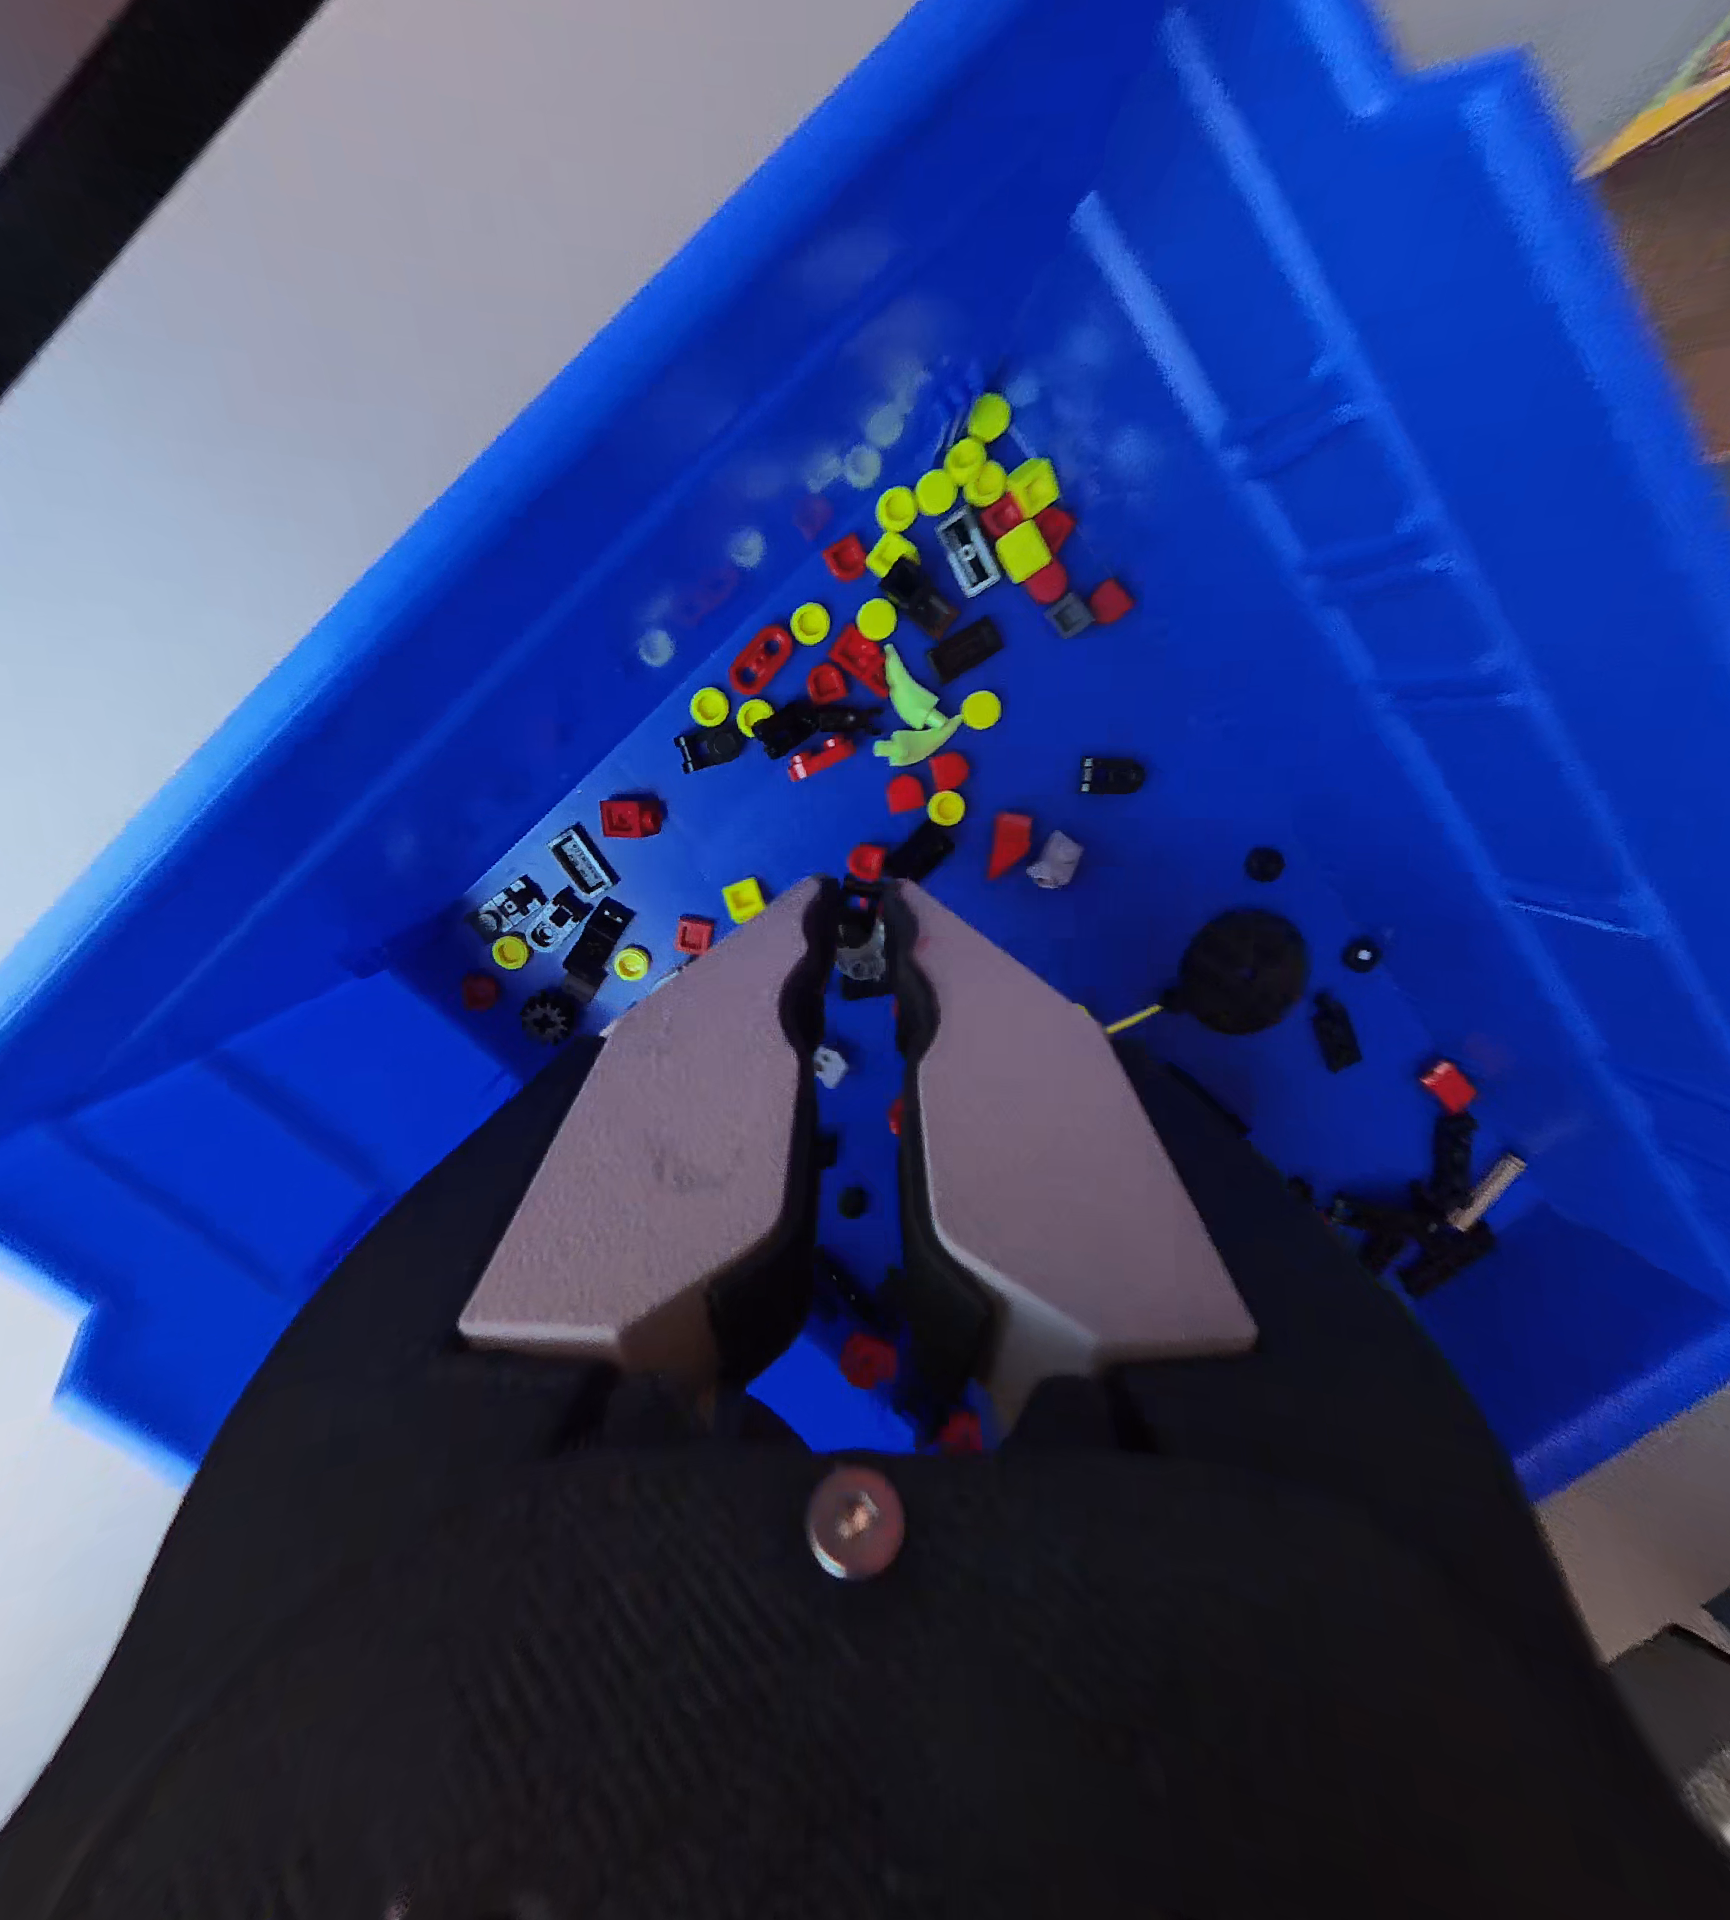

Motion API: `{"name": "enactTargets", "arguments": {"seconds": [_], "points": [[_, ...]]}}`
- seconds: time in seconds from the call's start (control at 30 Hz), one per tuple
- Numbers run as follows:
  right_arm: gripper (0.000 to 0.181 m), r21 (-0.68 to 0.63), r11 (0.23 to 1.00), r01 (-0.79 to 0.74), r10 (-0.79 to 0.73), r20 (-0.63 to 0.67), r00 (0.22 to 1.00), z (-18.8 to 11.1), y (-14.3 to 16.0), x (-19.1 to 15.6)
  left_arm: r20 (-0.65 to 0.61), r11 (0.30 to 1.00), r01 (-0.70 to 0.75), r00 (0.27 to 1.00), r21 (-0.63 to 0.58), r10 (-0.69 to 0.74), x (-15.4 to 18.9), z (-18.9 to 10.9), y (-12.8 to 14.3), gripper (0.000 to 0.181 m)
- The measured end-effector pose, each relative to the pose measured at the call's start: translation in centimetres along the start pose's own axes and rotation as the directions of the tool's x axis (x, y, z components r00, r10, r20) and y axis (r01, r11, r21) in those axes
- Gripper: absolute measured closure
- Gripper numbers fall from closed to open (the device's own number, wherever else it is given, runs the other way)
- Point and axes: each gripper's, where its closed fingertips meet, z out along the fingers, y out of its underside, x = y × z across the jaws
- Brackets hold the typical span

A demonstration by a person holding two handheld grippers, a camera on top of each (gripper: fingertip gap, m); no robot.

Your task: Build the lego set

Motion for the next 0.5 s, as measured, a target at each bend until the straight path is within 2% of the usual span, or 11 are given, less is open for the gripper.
{"name": "enactTargets", "arguments": {"seconds": [0.13,0.23,0.37,0.5], "points": [[0.172,0.005,1.0,0.009,-0.009,-0.001,1.0,-0.1,-0.2,-0.1,-0.023,0.997,-0.05,0.998,0.061,0.051,2.5,-2.6,-1.0,0.175],[0.172,0.012,1.0,0.02,-0.02,-0.003,1.0,-0.2,-0.5,-0.3,-0.085,0.984,-0.122,0.987,0.129,0.133,7.0,-5.0,-2.2,0.176],[0.172,0.012,0.999,0.045,-0.045,-0.02,0.999,-0.3,-0.7,-0.1,-0.158,0.924,-0.311,0.924,0.221,0.349,16.9,-7.5,-2.7,0.176],[0.171,0.019,0.999,0.051,-0.05,-0.052,0.997,-0.8,-1.1,0.7,-0.25,0.823,-0.479,0.794,0.305,0.554,28.7,-7.3,-1.3,0.177]]}}
